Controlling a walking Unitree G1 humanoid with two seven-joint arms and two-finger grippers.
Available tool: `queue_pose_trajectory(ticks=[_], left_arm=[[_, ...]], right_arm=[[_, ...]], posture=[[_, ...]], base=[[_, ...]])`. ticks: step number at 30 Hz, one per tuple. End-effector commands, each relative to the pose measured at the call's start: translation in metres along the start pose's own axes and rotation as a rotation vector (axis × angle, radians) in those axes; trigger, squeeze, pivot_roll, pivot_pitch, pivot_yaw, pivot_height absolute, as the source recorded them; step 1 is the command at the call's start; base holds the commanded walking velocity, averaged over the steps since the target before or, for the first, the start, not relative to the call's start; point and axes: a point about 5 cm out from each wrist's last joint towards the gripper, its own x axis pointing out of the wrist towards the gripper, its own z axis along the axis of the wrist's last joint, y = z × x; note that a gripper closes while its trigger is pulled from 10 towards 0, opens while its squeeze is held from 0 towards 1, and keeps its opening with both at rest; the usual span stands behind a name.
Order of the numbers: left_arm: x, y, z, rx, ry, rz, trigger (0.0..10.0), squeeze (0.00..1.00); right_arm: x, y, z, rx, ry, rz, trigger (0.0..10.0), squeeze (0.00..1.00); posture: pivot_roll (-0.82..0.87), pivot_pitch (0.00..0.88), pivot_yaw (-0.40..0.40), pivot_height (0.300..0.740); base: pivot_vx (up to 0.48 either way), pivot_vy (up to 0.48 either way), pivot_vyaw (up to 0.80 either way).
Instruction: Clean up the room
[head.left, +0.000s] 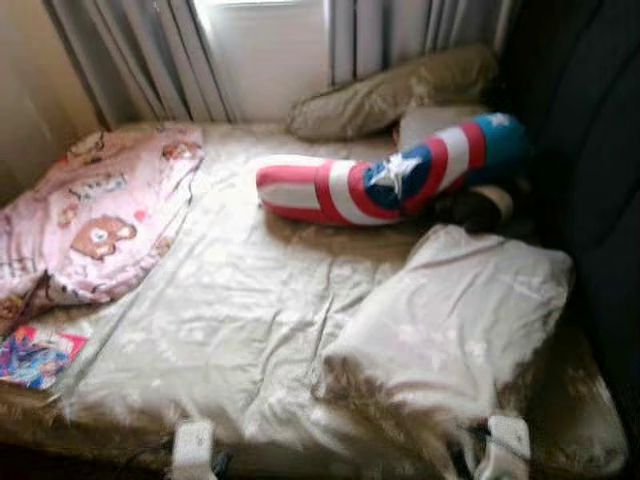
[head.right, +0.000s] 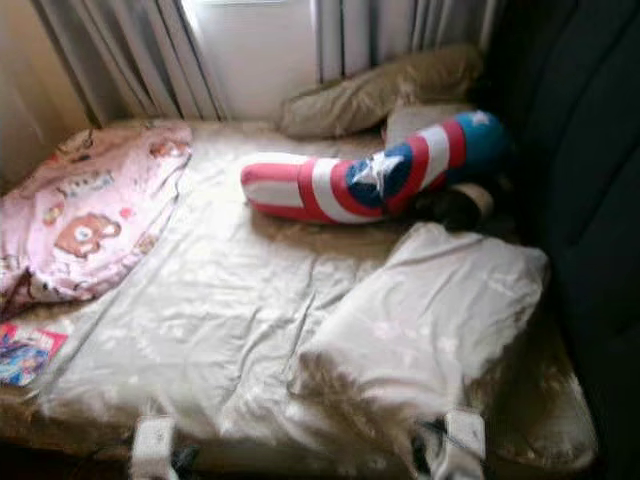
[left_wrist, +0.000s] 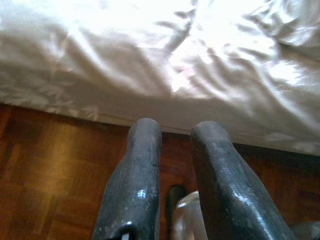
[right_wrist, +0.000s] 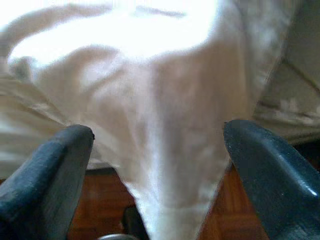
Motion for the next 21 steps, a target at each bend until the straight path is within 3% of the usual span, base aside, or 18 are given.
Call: queue_pose_trajectory(ticks=[1,6,21], left_arm=[[0.001,-0.006,0.0,0.005,0.0,-0.015,10.0,0.0],[0.001,-0.006,0.002,-0.003,-0.005,-0.015,10.0,0.0],[0.006,-0.007,0.024,-0.044,-0.124,-0.012,10.0,0.0]], right_arm=[[-0.003,-0.007,-0.006,0.006,0.019,-0.019,10.0,0.0],[-0.003,-0.007,-0.005,0.018,0.001,-0.023,10.0,0.0],[-0.003,-0.003,0.001,0.005,-0.063,0.04,10.0,0.0]], posture=[[-0.01,0.0,0.041,0.74],[-0.01,0.0,0.041,0.74],[-0.04,0.0,0.043,0.74]], base=[[0.0,0.0,-0.74],[0.0,-0.298,-0.3],[0.0,0.0,0.0]])
